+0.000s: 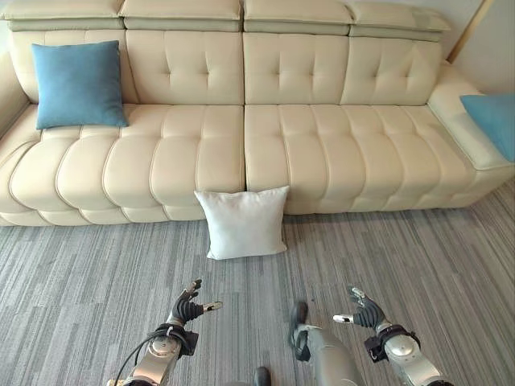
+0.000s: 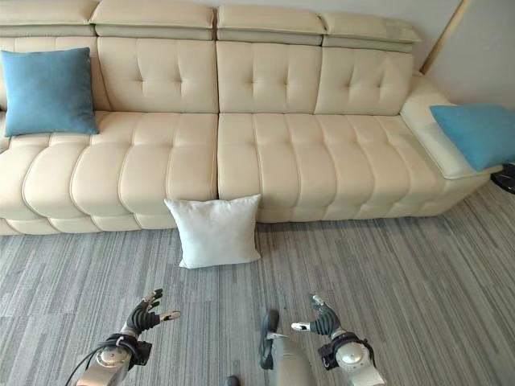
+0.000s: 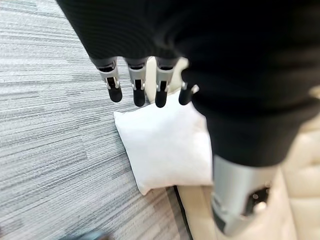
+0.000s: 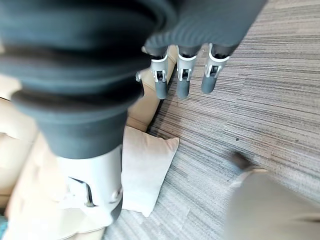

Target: Pick up all the scattered cushions and arrange them neatly on the sofa.

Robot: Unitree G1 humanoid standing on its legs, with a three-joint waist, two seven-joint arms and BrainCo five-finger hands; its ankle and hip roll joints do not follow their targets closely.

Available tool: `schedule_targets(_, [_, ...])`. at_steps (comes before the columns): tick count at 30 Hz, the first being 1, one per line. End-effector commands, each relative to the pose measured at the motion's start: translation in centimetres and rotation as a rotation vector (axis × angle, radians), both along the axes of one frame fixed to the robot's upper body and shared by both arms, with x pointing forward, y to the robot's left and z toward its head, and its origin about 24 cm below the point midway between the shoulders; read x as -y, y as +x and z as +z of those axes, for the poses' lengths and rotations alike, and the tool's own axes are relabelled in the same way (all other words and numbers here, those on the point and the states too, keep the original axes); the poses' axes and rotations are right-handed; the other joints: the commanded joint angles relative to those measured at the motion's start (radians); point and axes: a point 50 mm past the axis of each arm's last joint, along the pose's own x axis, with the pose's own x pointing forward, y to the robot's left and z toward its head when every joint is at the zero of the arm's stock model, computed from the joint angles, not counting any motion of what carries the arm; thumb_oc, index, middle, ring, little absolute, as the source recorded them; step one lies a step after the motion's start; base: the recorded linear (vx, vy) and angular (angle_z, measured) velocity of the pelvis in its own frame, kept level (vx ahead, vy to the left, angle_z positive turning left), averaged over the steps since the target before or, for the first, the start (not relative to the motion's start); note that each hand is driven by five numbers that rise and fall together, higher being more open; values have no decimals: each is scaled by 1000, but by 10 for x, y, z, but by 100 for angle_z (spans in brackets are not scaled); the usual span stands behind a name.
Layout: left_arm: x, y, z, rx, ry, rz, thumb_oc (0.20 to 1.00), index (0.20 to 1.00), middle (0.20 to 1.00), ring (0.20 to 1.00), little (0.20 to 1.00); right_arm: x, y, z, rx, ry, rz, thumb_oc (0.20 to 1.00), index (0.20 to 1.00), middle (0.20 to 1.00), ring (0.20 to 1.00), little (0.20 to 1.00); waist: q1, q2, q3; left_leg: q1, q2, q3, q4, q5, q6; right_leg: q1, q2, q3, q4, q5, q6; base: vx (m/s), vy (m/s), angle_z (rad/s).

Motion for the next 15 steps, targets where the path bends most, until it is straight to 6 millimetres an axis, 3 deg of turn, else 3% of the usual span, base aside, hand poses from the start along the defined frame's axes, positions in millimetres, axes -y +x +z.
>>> schedule_targets(1, [-3,1,8,54,9,-29,1000,1000,1000,1000,1000,19,13,13,72,-50,-11,1000,1000,1000,1000,1000,1,-24,14,-135,87,75,78,7,-69,279,-21,41,-5,16,92,283,-156,88])
schedule_targets(5, [0,-2,6,41,4,-49,1000,1000,1000,1000,1000,26,9,15,80,-51,-35,1000,1000,1000,1000,1000,-8,-26,9,-158,91,76,175,-4,-115,337,-11,27,-54,2,70,126,-116,60])
schedule_targets(9, [4,4,9,60,-3,-63,1000,1000,1000,1000,1000,36,10,18,87,-62,-72,1000,1000,1000,1000,1000,-7,-35,28,-243,134,100,335,37,-157,374,-11,22,-73,-19,42,78,-77,5])
schedule_targets(13, [3,4,10,59,3,-73,1000,1000,1000,1000,1000,41,7,17,79,-72,-88,1000,1000,1000,1000,1000,-3,-42,14,-253,189,126,238,19,-138,388,-13,29,-76,-41,42,132,45,-3])
schedule_targets(14, [1,4,11,59,5,-68,1000,1000,1000,1000,1000,41,5,15,68,-71,-96,1000,1000,1000,1000,1000,1,-46,7,-256,220,112,198,42,-143,392,-12,34,-71,-54,41,130,69,-12])
schedule_targets(15, [1,4,11,59,5,-68,1000,1000,1000,1000,1000,41,5,15,68,-70,-96,1000,1000,1000,1000,1000,1,-47,7,-254,220,112,195,44,-143,393,-12,35,-71,-55,41,195,123,-23])
